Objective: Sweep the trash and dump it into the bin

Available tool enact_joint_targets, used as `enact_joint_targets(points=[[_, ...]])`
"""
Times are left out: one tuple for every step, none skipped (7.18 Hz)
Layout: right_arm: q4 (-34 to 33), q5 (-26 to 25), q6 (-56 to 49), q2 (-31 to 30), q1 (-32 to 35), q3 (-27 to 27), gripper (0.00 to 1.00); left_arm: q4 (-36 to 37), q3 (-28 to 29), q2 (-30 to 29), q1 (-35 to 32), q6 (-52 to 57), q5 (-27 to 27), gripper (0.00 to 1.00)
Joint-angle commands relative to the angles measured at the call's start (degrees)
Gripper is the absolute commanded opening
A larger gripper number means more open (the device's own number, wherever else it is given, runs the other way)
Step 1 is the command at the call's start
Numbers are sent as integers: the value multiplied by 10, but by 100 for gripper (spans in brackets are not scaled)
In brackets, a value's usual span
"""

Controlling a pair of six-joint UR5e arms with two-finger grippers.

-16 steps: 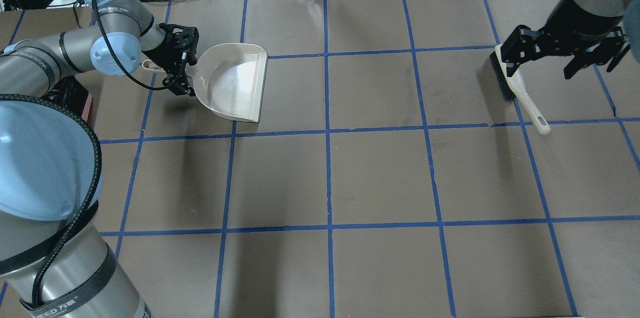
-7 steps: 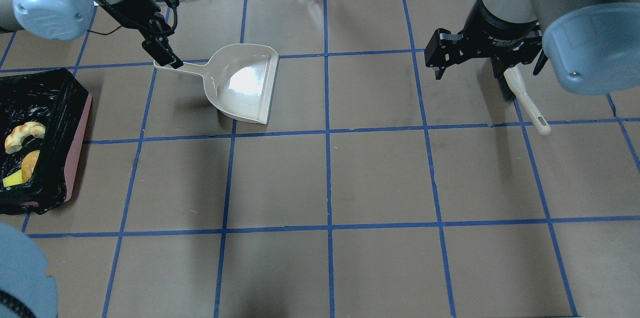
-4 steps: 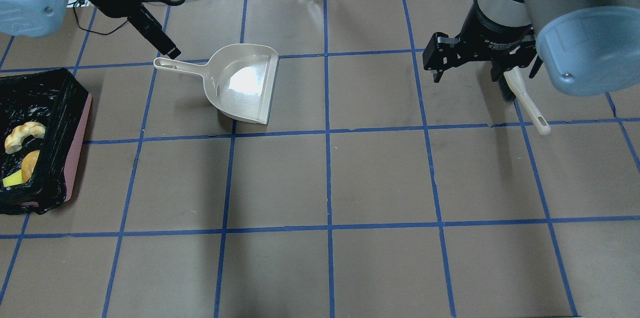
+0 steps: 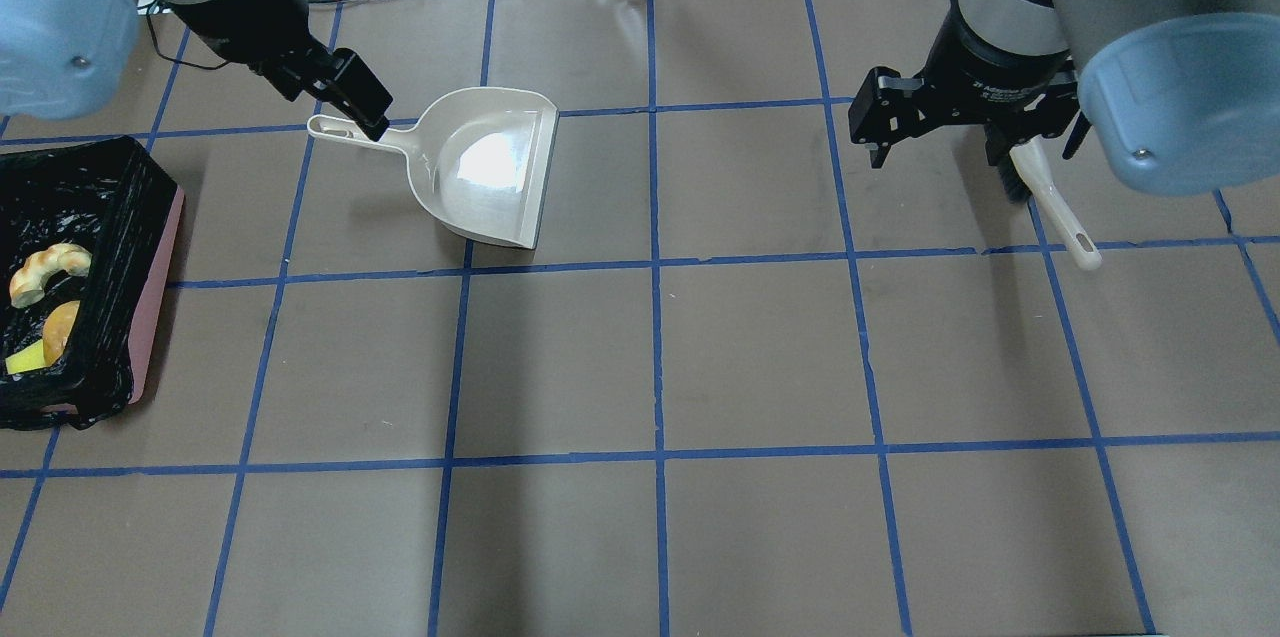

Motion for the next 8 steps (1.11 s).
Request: enact_joint_targets(points=[[-3,-2,0,2,0,0,100,-1,-21,30,-1,-102,3,100],[-4,-2,0,3,0,0,100,-5,-20,33,0,-143,2,100],[-3,-4,0,2,0,0,100,-6,-20,34,0,-164,2,100],[-4,-4,-2,-1,0,0,100,-13,-21,34,2,-165,2,100],[-8,-4,-3,1,0,0,100,-18,-20,36,3,-165,3,100],[-8,-4,-3,2,0,0,100,-21,-20,40,6,-165,3,100],[-7,-4,-1,3,0,0,100,-21,-20,41,6,-165,3,100],[-5,-4,0,4,0,0,100,-21,-21,41,6,-165,3,100]])
